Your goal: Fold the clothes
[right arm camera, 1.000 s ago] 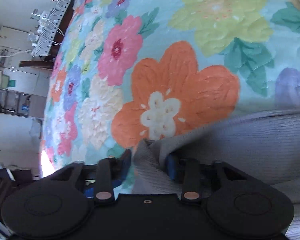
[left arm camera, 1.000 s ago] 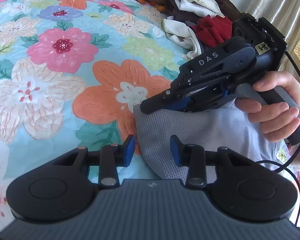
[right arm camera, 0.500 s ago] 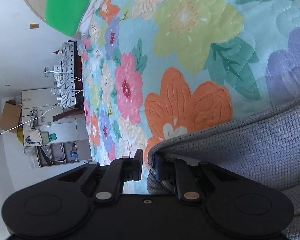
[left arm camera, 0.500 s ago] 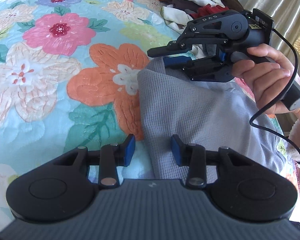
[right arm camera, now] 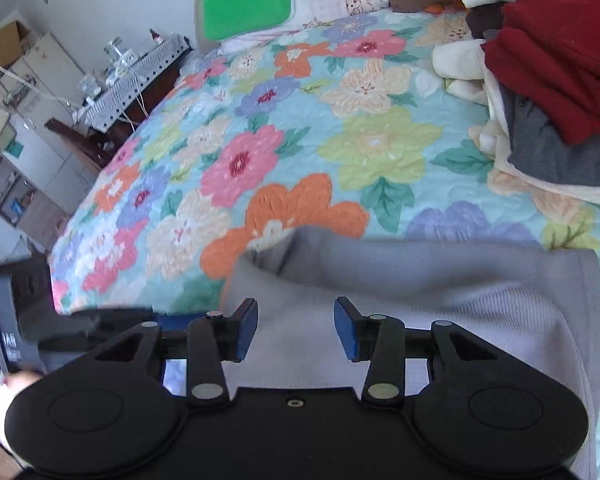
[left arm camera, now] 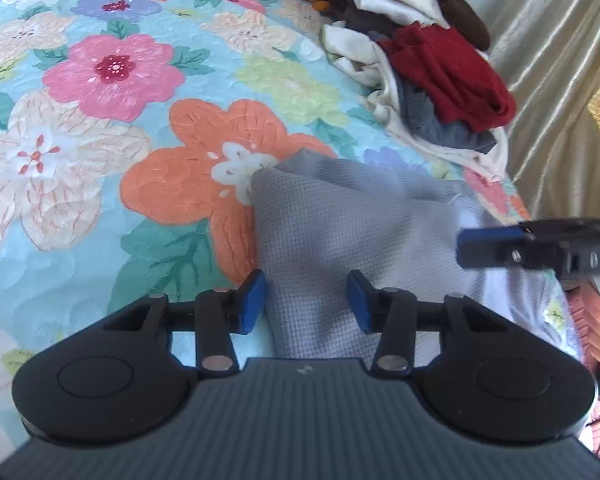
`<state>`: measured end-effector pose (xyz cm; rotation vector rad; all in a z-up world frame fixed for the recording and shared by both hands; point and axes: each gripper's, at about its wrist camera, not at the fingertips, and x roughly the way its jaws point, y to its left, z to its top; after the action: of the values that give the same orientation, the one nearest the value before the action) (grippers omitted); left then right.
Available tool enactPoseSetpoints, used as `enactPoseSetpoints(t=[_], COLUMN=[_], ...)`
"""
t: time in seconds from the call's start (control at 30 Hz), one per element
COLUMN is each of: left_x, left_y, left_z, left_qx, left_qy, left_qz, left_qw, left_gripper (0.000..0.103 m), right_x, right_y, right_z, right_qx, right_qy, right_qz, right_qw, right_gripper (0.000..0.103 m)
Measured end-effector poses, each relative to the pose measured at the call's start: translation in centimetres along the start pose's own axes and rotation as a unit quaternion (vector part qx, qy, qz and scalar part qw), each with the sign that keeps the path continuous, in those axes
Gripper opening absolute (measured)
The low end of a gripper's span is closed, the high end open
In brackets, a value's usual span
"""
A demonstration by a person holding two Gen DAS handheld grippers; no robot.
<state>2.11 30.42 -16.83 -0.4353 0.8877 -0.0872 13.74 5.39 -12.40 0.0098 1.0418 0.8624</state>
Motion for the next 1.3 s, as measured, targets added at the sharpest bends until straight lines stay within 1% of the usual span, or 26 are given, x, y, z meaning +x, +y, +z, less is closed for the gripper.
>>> enactPoseSetpoints(t=[0.07,0.1,0.13,0.2,0.23,0.27,0.33,0.37,0.43,0.53,0.57,0.6,0.67,0.73,0.77,0.83,0.87,0.93,1.0,1.07,1.13,1.17,1.23,1.27,1.3], left_x=[0.6,0.6,0.5,0.2,0.0,-0.3,-1.3,-1.9,-3.3,-4.6,-4.6,-4.5,-4.3,-3.8,-3.4,-2.5,-2.3,-2.2,-2.4,-2.7,-3.1,-3.4,-4.0,-4.0,-4.0], left_y=[0.3,0.5,0.7,0.6,0.4,0.3,-0.1,-0.3,-1.3,-4.4,-5.5,-6.6,-8.1,-8.7,-8.8,-9.1,-9.5,-10.6,-11.4,-12.1,-12.1,-12.1,-12.3,-12.3,-12.3], left_z=[-0.2,-0.2,-0.3,-0.2,-0.2,-0.2,-0.3,-0.4,-0.6,-1.0,-1.2,-1.5,-2.5,-3.9,-4.4,-5.7,-6.3,-7.7,-8.5,-9.2,-8.9,-8.6,-7.9,-7.6,-7.2], left_qx=[-0.013,-0.020,-0.026,-0.024,-0.021,-0.019,-0.024,-0.029,-0.031,0.001,0.017,0.032,0.054,0.057,0.055,0.063,0.087,0.157,0.199,0.236,0.234,0.227,0.210,0.198,0.184], left_qy=[-0.003,-0.009,-0.014,-0.018,-0.020,-0.022,-0.027,-0.032,-0.050,-0.066,-0.064,-0.061,-0.052,-0.038,-0.023,0.007,0.015,0.025,0.028,0.032,0.031,0.028,0.017,0.022,0.026], left_qz=[0.045,0.053,0.061,0.081,0.093,0.102,0.096,0.085,0.058,0.032,0.021,0.012,-0.002,-0.030,-0.039,-0.034,-0.018,0.025,0.038,0.049,0.043,0.029,-0.009,-0.034,-0.059], left_qw=[0.9989,0.9983,0.9977,0.9962,0.9952,0.9944,0.9948,0.9955,0.9966,0.9973,0.9976,0.9976,0.9972,0.9972,0.9975,0.9974,0.9960,0.9870,0.9788,0.9700,0.9707,0.9730,0.9774,0.9795,0.9807], left_gripper=[0.050,0.050,0.048,0.048,0.048,0.048,0.048,0.048,0.048,0.049,0.049,0.050,0.051,0.052,0.052,0.052,0.052,0.051,0.052,0.052,0.052,0.052,0.052,0.052,0.052], right_x=[-0.1,-0.1,-0.2,-1.0,-1.4,-2.0,-3.6,-4.4,-6.4,-9.3,-10.2,-10.8,-11.4,-10.8,-10.2,-8.9,-8.3,-7.0,-7.1,-8.1,-9.5,-10.2,-11.7,-12.5,-13.2], right_y=[-0.2,-0.4,-0.8,-1.8,-2.4,-3.2,-4.7,-5.5,-6.1,-5.5,-5.0,-4.2,-2.8,-1.3,-0.9,-0.5,-0.3,0.0,-0.3,-1.0,-1.3,-1.3,-1.7,-2.2,-2.9], right_z=[-2.3,-3.3,-4.0,-5.2,-5.6,-5.9,-6.7,-7.0,-8.2,-10.5,-11.1,-11.7,-12.7,-13.1,-13.3,-14.0,-14.3,-14.9,-15.8,-16.5,-17.0,-17.3,-18.1,-18.4,-18.7], right_qx=[-0.020,-0.030,-0.038,-0.052,-0.049,-0.037,-0.009,0.005,0.026,0.045,0.052,0.057,0.060,0.046,0.038,0.019,0.010,-0.009,-0.023,-0.016,-0.005,-0.001,0.004,0.018,0.038], right_qy=[0.006,0.007,0.000,-0.023,-0.031,-0.034,-0.039,-0.042,-0.054,-0.076,-0.084,-0.092,-0.099,-0.082,-0.068,-0.035,-0.018,0.015,0.025,0.023,0.011,0.005,-0.019,-0.032,-0.043], right_qz=[-0.030,-0.061,-0.094,-0.149,-0.179,-0.194,-0.205,-0.211,-0.204,-0.211,-0.212,-0.201,-0.164,-0.140,-0.143,-0.165,-0.176,-0.197,-0.213,-0.216,-0.220,-0.232,-0.248,-0.238,-0.217], right_qw=[0.999,0.998,0.995,0.987,0.982,0.980,0.978,0.977,0.977,0.974,0.972,0.974,0.980,0.986,0.987,0.985,0.984,0.980,0.976,0.976,0.975,0.973,0.968,0.971,0.974], right_gripper=[0.047,0.047,0.046,0.047,0.050,0.059,0.061,0.061,0.061,0.061,0.062,0.062,0.062,0.062,0.062,0.062,0.062,0.062,0.062,0.061,0.061,0.065,0.066,0.066,0.066])
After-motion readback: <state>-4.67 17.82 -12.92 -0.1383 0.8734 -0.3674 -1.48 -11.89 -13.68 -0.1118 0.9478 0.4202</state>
